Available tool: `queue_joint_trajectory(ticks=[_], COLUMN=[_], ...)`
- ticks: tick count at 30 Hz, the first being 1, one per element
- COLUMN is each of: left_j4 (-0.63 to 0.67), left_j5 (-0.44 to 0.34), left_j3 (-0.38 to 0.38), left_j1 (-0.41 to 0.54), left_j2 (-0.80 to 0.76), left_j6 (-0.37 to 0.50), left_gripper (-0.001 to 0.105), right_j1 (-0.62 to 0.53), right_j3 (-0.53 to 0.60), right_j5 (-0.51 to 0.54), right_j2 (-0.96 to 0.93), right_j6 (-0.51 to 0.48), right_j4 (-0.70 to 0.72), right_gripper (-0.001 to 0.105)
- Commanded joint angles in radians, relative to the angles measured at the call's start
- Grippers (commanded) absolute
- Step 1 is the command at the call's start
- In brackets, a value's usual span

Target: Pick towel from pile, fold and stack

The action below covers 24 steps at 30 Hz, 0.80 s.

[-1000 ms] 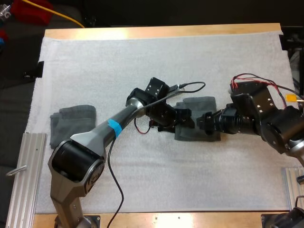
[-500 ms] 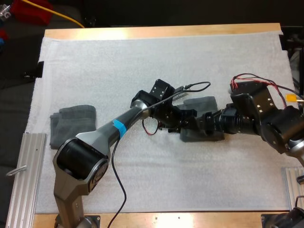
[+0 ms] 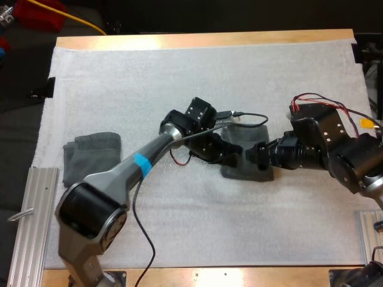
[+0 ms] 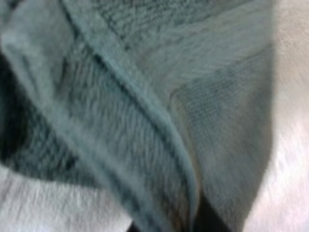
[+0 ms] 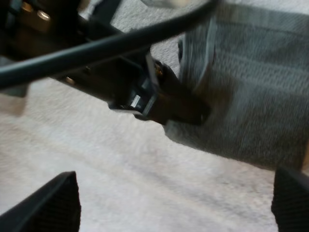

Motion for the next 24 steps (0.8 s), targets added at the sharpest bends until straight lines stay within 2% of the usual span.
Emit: queue_joint_trajectory(ticks=[1, 5, 12, 24], left_j4=[0.035, 0.113, 0.254, 0.429], left_j5=[-0.020, -0.079, -0.129, -0.393], left_j3=[-0.008, -0.008, -0.008, -0.008], left_j1=[0.018, 0.071, 0.185, 0.350], left_j2=[-0.033, -0.099, -0.208, -0.310], left_j6=[0.045, 0.137, 0.269, 0.448], left_gripper=[0.002, 0.002, 0.002, 0.002], right_j1=[0.001, 0.001, 0.001, 0.001], right_j3=[-0.008, -0.008, -0.008, -0.008], right_j5=[-0.034, -0.079, -0.108, -0.115], right_j2=[-0.011, -0.011, -0.011, -0.011], right_j6=[0.009, 0.034, 0.060, 0.060], right_j4=[-0.013, -0.067, -0.111, -0.111], right_gripper=[0.078, 0.078, 0.078, 0.078])
